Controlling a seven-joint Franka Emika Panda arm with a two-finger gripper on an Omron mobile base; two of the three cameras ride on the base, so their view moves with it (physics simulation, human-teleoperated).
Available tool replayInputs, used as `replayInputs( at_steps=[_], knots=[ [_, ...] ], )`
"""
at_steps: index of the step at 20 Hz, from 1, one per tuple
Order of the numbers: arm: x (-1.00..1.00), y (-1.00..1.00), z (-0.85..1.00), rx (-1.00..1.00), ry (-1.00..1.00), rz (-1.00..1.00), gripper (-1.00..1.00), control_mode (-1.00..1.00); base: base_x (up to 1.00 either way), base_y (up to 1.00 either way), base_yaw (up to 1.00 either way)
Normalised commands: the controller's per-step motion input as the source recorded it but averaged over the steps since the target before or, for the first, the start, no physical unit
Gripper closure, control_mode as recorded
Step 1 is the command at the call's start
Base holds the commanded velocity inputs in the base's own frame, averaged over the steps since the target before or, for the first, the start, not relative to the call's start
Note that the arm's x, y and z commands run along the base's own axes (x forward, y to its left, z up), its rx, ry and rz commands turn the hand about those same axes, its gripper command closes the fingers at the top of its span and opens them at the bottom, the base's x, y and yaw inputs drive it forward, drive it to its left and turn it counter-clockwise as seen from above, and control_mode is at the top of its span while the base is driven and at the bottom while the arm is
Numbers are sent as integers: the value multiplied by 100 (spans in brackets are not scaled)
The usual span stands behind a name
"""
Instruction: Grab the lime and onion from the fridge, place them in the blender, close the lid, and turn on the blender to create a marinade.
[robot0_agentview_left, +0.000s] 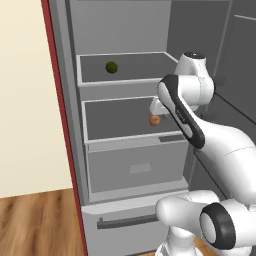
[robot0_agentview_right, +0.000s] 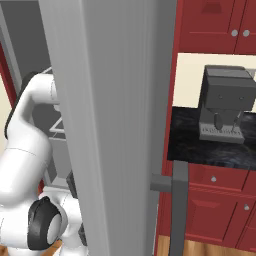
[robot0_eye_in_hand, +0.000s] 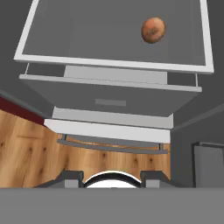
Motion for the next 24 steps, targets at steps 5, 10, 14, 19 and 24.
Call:
replayInputs(
  at_steps=[5, 10, 14, 19, 24],
  knots=[
    [0, 14, 12, 0, -22, 0, -100, -100, 0, 0, 0],
    [0, 26, 43, 2, -41, 0, -100, -100, 0, 0, 0],
    [1, 30, 56, 4, -37, 0, -100, -100, 0, 0, 0],
    [10, 38, 65, 3, -31, 0, -100, -100, 0, 0, 0],
    [21, 35, 51, 2, -9, 0, -100, -100, 0, 0, 0]
  ],
)
